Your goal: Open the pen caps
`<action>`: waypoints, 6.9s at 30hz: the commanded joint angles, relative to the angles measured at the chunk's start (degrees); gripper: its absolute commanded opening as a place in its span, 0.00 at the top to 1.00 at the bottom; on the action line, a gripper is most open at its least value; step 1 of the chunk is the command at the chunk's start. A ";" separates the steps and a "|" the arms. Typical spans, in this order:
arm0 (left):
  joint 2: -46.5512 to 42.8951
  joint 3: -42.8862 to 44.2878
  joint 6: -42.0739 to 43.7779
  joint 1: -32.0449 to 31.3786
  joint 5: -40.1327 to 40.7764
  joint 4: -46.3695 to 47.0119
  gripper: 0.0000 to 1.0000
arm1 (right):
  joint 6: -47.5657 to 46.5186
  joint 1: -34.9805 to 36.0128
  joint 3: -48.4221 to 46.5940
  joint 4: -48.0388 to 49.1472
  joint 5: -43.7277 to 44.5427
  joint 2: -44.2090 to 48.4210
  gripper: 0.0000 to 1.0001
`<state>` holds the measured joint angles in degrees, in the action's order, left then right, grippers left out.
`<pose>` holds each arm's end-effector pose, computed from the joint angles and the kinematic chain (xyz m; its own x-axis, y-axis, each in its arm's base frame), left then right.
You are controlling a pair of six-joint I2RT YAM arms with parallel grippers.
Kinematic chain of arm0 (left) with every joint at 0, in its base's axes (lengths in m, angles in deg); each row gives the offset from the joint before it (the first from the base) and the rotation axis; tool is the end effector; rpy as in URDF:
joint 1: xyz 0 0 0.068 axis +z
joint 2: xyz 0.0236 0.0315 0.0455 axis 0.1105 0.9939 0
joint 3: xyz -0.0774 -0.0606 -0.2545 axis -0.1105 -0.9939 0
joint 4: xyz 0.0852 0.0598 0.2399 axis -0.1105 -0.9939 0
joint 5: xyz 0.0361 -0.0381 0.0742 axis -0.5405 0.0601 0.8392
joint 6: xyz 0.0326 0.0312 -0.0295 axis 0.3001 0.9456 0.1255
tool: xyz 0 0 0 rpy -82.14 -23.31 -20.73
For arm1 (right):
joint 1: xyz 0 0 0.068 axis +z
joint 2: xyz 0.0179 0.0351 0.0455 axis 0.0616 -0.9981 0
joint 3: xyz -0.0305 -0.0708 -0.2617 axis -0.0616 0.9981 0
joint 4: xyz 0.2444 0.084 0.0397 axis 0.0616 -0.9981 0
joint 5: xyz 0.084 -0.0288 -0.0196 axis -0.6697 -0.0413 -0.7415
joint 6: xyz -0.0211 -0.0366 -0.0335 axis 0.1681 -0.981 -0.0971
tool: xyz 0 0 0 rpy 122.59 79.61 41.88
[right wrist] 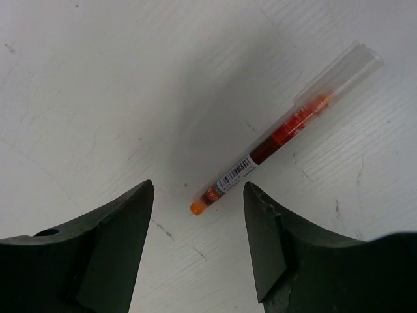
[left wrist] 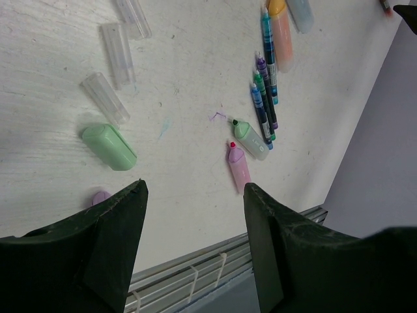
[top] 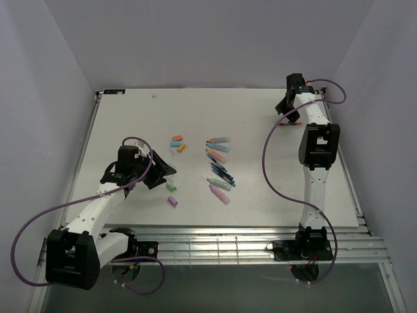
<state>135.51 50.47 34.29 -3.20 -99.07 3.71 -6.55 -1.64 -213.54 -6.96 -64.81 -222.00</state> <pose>0.2033 -0.0479 0.2073 -0.7977 -0.5513 -0.2446 -0.2641 0.6839 -0.6801 0.5313 0.0073 0.1961 -0.5198 0.6489 -0.5557 0.6758 0.7102 0.1971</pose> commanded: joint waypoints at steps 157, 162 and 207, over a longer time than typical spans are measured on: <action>12.55 16.52 -18.23 -6.54 -16.52 -1.55 1.00 | -26.50 44.16 39.32 5.64 -59.40 37.72 0.92; 15.62 17.39 -17.88 -4.71 -15.73 -0.50 1.00 | -28.77 45.04 46.87 3.80 -58.17 43.59 0.92; 8.32 -4.84 -10.50 0.66 -4.49 -22.12 1.00 | -42.23 45.13 52.17 4.76 -41.74 32.90 0.92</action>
<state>142.89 45.75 22.79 -2.41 -105.23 -19.85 -46.72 43.38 -158.79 -3.85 -107.65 -188.04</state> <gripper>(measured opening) 0.237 0.158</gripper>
